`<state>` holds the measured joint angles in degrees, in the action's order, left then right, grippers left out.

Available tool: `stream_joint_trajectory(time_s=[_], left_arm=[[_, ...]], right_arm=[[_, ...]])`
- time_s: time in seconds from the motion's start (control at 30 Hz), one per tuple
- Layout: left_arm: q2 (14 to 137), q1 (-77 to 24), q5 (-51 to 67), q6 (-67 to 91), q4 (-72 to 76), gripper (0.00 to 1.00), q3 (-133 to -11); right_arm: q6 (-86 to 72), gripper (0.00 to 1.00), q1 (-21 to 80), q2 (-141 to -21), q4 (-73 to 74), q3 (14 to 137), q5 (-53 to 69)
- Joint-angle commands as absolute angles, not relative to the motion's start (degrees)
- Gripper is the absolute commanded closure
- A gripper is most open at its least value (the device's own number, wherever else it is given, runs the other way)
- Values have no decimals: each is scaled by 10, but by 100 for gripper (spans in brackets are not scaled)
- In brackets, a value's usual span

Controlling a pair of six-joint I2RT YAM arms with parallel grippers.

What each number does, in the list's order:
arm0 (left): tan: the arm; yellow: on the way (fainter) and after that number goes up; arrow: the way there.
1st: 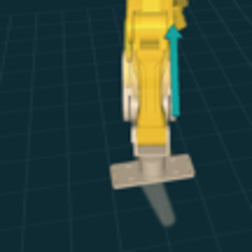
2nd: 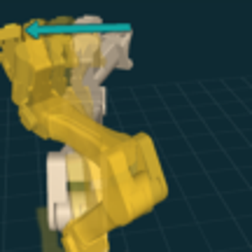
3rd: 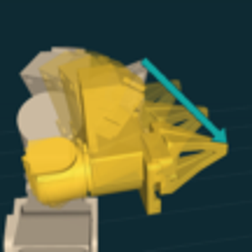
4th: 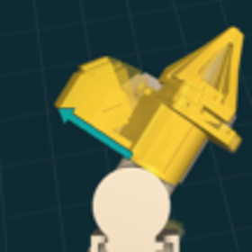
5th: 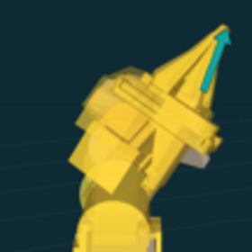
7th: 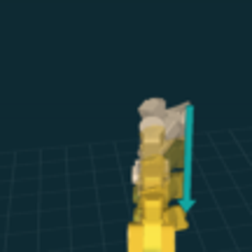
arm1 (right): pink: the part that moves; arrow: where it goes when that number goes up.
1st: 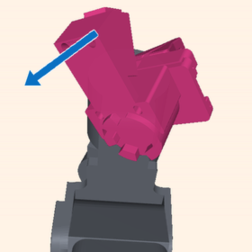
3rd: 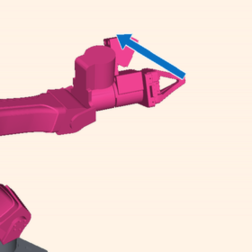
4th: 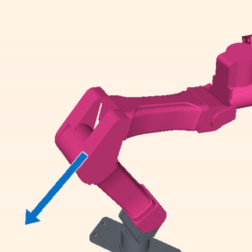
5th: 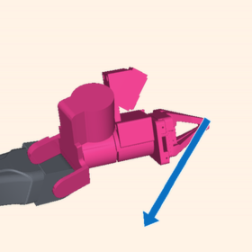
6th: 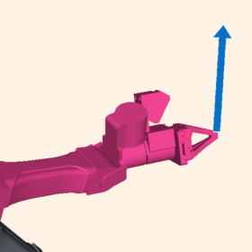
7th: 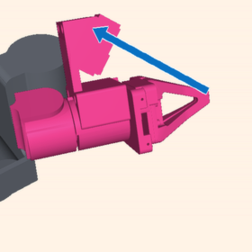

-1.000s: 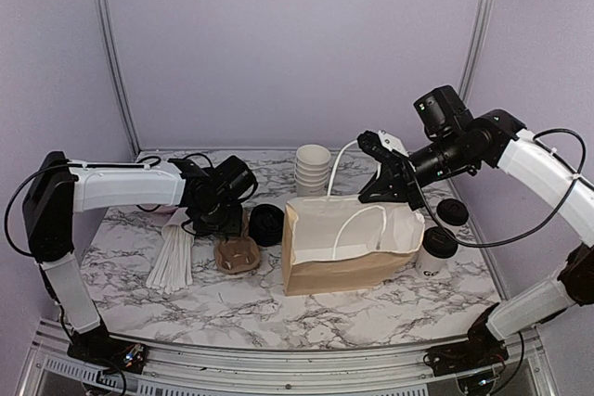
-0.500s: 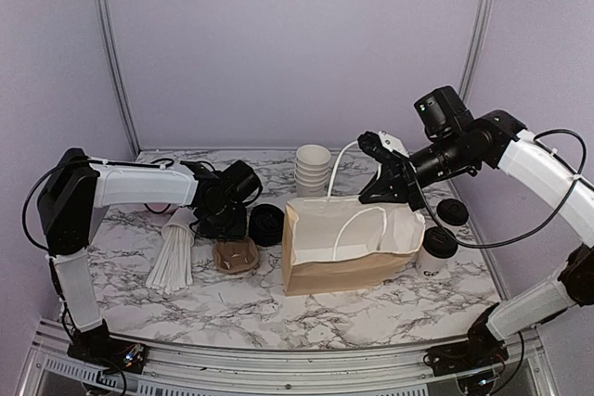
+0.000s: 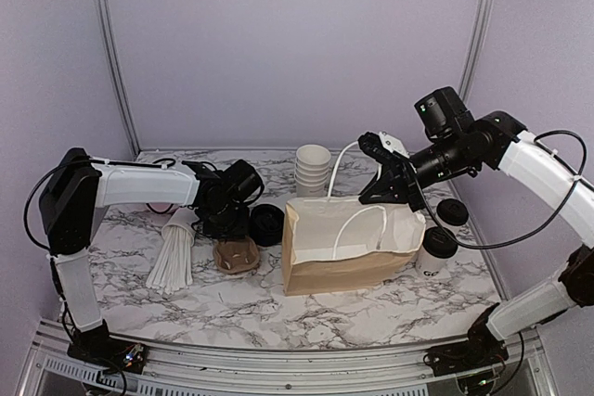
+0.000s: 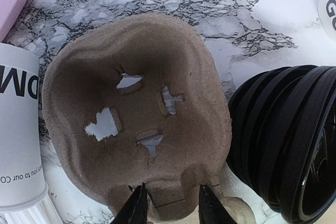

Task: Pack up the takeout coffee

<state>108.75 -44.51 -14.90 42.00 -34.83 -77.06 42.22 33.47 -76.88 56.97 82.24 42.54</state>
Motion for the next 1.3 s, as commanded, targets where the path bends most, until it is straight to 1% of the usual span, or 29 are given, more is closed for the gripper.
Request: stream_joint_trajectory(time_s=[0.0, 0.13, 0.23, 0.33, 0.67, 0.73, 1.03, 1.17, 1.27], left_arm=[[1091, -442, -141, 427, -348, 67, -765], [1080, -441, -142, 428, -348, 68, -751], [1084, -437, -139, 427, -349, 64, -748], [1089, -436, -135, 427, -349, 64, -749], [1057, -436, -148, 408, -369, 76, -748], [1032, -436, -146, 400, -377, 78, -746], [873, -445, -148, 340, -431, 82, -749], [804, -472, -124, 266, -431, 82, -796], [774, -515, -117, 197, -422, 82, -852]], right_arm=[[427, 100, 330, -758, 564, 823, 432], [428, 100, 330, -758, 564, 822, 431], [428, 100, 330, -761, 563, 822, 433], [428, 100, 330, -764, 564, 824, 434], [428, 100, 329, -765, 569, 829, 434], [428, 100, 330, -767, 572, 833, 435], [432, 100, 333, -777, 605, 852, 439], [427, 100, 349, -779, 616, 859, 443], [425, 100, 356, -790, 622, 867, 458]])
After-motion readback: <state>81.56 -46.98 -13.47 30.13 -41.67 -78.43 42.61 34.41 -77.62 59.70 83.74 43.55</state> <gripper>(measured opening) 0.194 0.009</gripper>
